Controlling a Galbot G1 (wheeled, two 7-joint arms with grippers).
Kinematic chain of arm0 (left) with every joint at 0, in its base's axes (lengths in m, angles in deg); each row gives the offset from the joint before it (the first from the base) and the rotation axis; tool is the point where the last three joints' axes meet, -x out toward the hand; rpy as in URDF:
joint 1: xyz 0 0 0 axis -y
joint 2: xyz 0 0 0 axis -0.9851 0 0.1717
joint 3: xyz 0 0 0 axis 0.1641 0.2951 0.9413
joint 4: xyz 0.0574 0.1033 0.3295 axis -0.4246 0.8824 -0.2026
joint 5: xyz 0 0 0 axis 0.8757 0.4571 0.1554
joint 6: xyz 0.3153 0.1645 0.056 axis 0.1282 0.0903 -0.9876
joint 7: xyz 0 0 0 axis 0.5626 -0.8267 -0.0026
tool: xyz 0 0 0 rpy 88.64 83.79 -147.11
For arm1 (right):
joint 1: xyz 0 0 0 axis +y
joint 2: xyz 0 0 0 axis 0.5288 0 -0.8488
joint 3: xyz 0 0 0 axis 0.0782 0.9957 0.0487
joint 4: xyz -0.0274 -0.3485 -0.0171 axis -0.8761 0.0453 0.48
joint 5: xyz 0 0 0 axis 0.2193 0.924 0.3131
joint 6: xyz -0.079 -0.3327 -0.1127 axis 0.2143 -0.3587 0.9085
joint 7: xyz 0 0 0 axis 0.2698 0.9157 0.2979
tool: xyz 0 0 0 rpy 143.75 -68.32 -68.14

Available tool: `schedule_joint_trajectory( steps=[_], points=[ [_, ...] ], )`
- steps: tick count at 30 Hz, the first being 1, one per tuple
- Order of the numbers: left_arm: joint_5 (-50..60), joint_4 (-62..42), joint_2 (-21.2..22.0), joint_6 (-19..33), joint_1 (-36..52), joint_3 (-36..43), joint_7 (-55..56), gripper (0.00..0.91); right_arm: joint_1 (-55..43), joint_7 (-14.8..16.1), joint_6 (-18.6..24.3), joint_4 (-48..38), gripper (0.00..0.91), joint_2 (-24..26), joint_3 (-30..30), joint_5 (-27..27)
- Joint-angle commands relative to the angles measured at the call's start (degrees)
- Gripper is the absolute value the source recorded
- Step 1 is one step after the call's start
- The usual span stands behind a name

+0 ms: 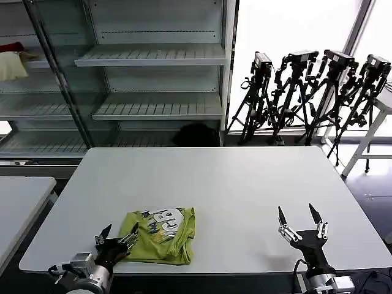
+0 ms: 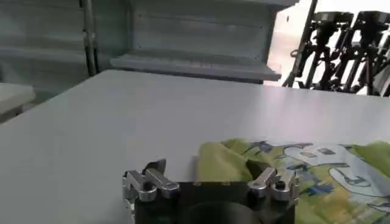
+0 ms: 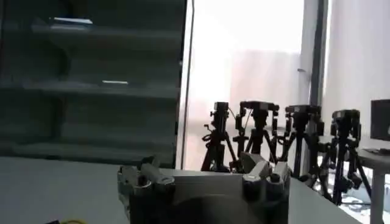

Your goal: Fold and organize the clothes.

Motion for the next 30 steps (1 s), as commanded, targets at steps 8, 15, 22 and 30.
schedule_joint_trajectory(
  steps=[8,15,22,30],
  points=[
    [-3.8,-0.3,2.6,0.3,-0.9,-0.6,-0.3,0.907,0.0,0.0,0.1,0.0,0.907,0.0,0.0,0.1],
    [-2.7,-3.0,3.6,2.3,-0.1,0.8,-1.5,0.907,0.1,0.0,0.1,0.0,0.907,0.0,0.1,0.1],
    [-2.2,-4.9,4.9,4.4,0.0,1.8,-3.2,0.504,0.1,0.1,0.2,0.0,0.907,0.0,0.0,0.2],
    [-1.3,-4.8,5.7,6.8,-0.9,2.7,-4.7,0.01,0.0,0.1,0.2,0.0,0.907,0.1,0.2,0.2]
  ],
)
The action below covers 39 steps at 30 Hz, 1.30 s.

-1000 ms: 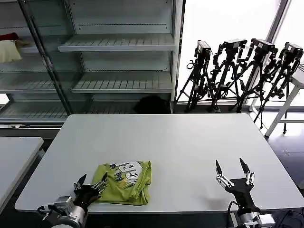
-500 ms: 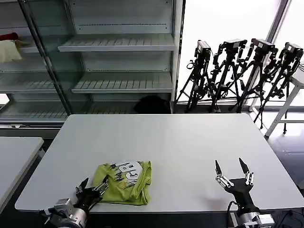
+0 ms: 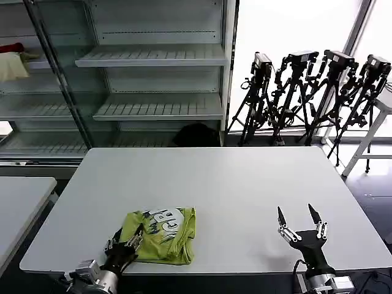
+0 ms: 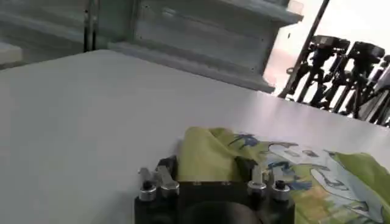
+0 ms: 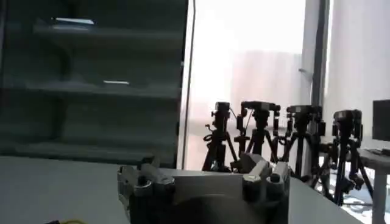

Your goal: Fold and organize the clothes.

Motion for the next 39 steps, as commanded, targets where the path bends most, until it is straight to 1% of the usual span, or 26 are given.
schedule_joint_trajectory(
  steps=[1,10,13,14,16,18,22,25,26,28,31,32,34,35,36,38,39],
  points=[
    [0.5,-0.9,0.7,2.3,-0.6,0.9,-1.4,0.01,0.0,0.0,0.0,0.0,0.907,0.0,0.1,0.0],
    [5.0,0.2,0.5,7.3,-0.6,2.5,0.2,0.0,-0.2,-0.1,0.2,0.1,0.907,0.0,0.1,0.0],
    [4.9,0.8,-1.0,7.9,0.1,0.9,1.2,0.0,-0.4,-0.1,0.1,0.3,0.907,-0.1,0.2,0.1],
    [4.5,1.2,-2.1,7.9,0.4,-0.4,1.6,0.0,-0.4,-0.1,0.1,0.4,0.907,-0.1,0.3,0.2],
    [3.1,1.8,-4.4,7.8,0.6,-2.2,2.0,0.0,-0.5,-0.1,0.0,0.4,0.907,-0.2,0.3,0.2],
    [0.6,2.2,-8.3,7.6,1.0,-5.3,2.5,0.0,-0.6,-0.1,0.0,0.5,0.907,-0.2,0.3,0.3],
    [-3.8,2.1,-14.6,6.4,0.8,-12.8,2.2,0.0,-0.9,-0.1,0.0,0.7,0.907,-0.2,0.4,0.3],
    [-5.0,1.0,-20.6,6.2,0.3,-20.1,0.9,0.0,-1.1,-0.1,0.0,0.7,0.907,-0.2,0.6,0.2],
    [-5.8,0.7,-22.0,6.1,0.0,-22.2,0.4,0.0,-1.2,-0.1,0.0,0.7,0.907,-0.1,0.7,0.2],
    [-6.4,-0.7,-26.6,5.4,-0.6,-28.0,-1.8,0.0,-1.2,-0.1,0.1,0.7,0.907,-0.1,0.7,0.2],
    [-5.9,-2.3,-32.9,4.8,-0.7,-33.1,-4.7,0.0,-1.0,-0.2,0.4,0.8,0.907,0.1,0.5,0.1],
    [-5.3,-2.7,-34.3,4.7,-0.2,-34.3,-5.9,0.0,-0.9,-0.2,0.6,0.8,0.907,0.2,0.4,0.1],
    [-2.5,-2.6,-36.2,3.8,2.3,-34.2,-9.9,0.0,-0.9,-0.2,0.8,0.6,0.907,0.2,0.3,0.1],
    [-0.8,-2.3,-36.2,3.7,3.0,-33.4,-10.6,0.0,-0.9,-0.2,0.9,0.6,0.907,0.2,0.4,0.1],
    [3.7,-1.7,-35.9,4.1,4.1,-31.3,-12.5,0.0,-0.9,-0.2,0.9,0.5,0.907,0.2,0.4,0.1],
    [11.1,-0.4,-33.4,5.2,4.3,-25.8,-15.4,0.0,-1.1,-0.2,0.9,0.4,0.907,0.0,0.6,0.1],
    [14.2,-0.5,-31.7,5.6,4.7,-20.2,-17.1,0.0,-1.2,-0.1,0.9,0.5,0.907,-0.1,0.7,0.1]
  ],
)
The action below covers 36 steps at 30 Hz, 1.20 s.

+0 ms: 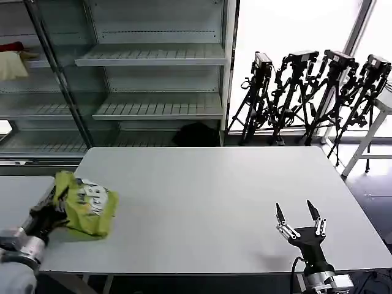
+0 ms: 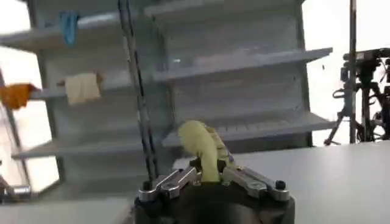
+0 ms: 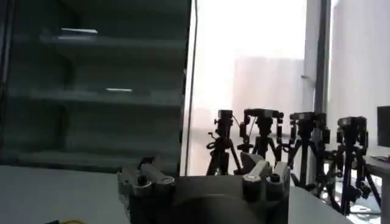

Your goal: Fold and organize the clothes.

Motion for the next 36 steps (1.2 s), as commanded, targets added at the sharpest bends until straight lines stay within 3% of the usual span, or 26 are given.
schedule_joint_trajectory(
  steps=[1,6,9,12,18,26,27,28,29,30,33,34,36],
  points=[
    [21.2,-0.6,-4.5,3.4,4.1,9.0,-12.6,0.0,-0.2,0.1,0.1,0.0,0.907,-0.3,0.2,0.0],
    [39.6,-12.1,7.6,9.7,7.1,33.3,-11.3,0.0,-0.5,0.3,-0.1,0.0,0.907,-0.6,0.3,0.0],
    [42.8,-16.9,13.9,12.3,9.3,39.4,-10.9,0.01,-0.6,0.4,-0.2,-0.2,0.907,-0.6,0.4,0.1],
    [41.5,-15.3,16.9,11.2,11.9,41.6,-10.0,0.02,-0.7,0.5,-0.5,-0.2,0.907,-0.5,0.4,0.1],
    [32.5,-8.3,14.9,3.2,15.9,41.4,-8.0,0.02,-0.4,0.5,-0.2,-0.7,0.907,-0.5,0.3,0.1],
    [25.5,-8.7,13.6,-5.6,22.6,46.7,-0.8,0.03,-1.3,0.8,-1.0,-0.4,0.907,-1.5,0.9,0.6],
    [24.7,-8.8,13.9,-6.5,23.6,47.6,0.8,0.111,-1.4,0.9,-1.1,-0.4,0.907,-1.5,0.9,0.6],
    [24.3,-9.1,14.3,-6.7,24.8,48.9,2.3,0.302,-1.5,0.9,-1.3,-0.3,0.907,-1.6,0.9,0.6],
    [23.8,-9.6,14.8,-6.4,26.5,49.9,4.6,0.675,-1.5,0.9,-1.3,-0.3,0.907,-1.7,1.0,0.7],
    [22.5,-10.0,15.4,-6.6,28.2,51.5,6.6,0.715,-1.5,0.9,-1.3,-0.4,0.907,-1.8,1.0,0.8],
    [18.8,-10.3,17.1,-8.1,33.6,53.6,10.5,0.584,-1.6,0.9,-1.5,-0.4,0.907,-2.2,1.3,1.1],
    [17.9,-10.5,17.4,-8.5,35.2,54.3,11.4,0.393,-1.6,0.9,-1.5,-0.4,0.907,-2.4,1.4,1.3],
    [16.1,-10.8,18.0,-9.2,38.2,55.6,13.0,0.302,-1.6,1.0,-1.5,-0.4,0.907,-2.5,1.5,1.3]
  ],
)
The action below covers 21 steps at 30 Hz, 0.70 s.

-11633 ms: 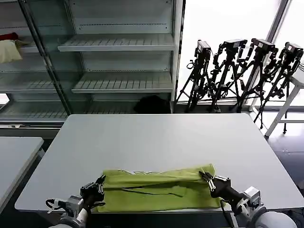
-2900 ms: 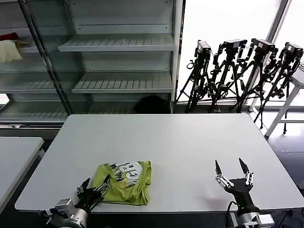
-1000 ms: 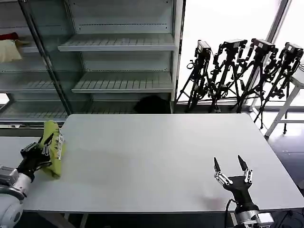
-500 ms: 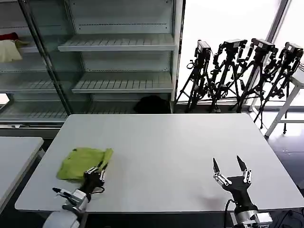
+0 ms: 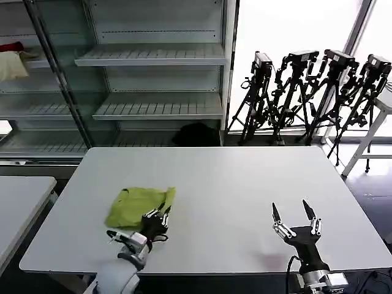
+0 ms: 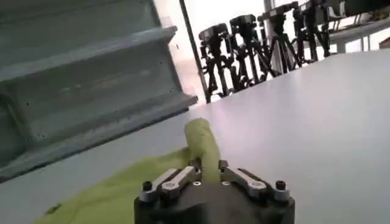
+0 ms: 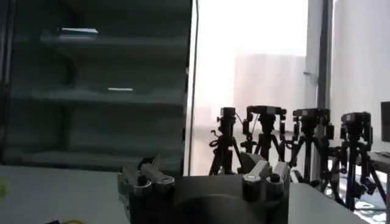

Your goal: Fold and organize the clothes.

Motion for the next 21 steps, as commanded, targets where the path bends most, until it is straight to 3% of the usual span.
schedule_joint_trajectory(
  steps=[1,2,12,17,21],
  points=[
    [-8.8,-0.8,3.7,-6.3,16.5,11.3,12.4,0.383,-0.2,0.1,-0.3,0.0,0.907,-0.4,0.2,0.4],
    [-9.0,-0.8,3.8,-6.5,17.3,12.2,13.1,0.907,-0.3,0.0,-0.4,0.0,0.907,-0.4,0.2,0.3],
    [-9.8,3.9,4.4,-8.6,18.7,13.8,15.3,0.907,-3.0,0.7,-2.6,-0.7,0.907,-0.8,1.5,0.2],
    [-12.1,12.1,-0.9,-13.1,12.2,5.4,14.7,0.907,-8.2,2.6,-12.0,-0.8,0.907,-1.4,6.0,-0.7],
    [-11.5,21.3,-6.9,-16.5,-0.5,-3.5,14.2,0.907,-15.7,3.3,-21.4,-1.2,0.907,-2.1,12.7,-6.7]
  ],
)
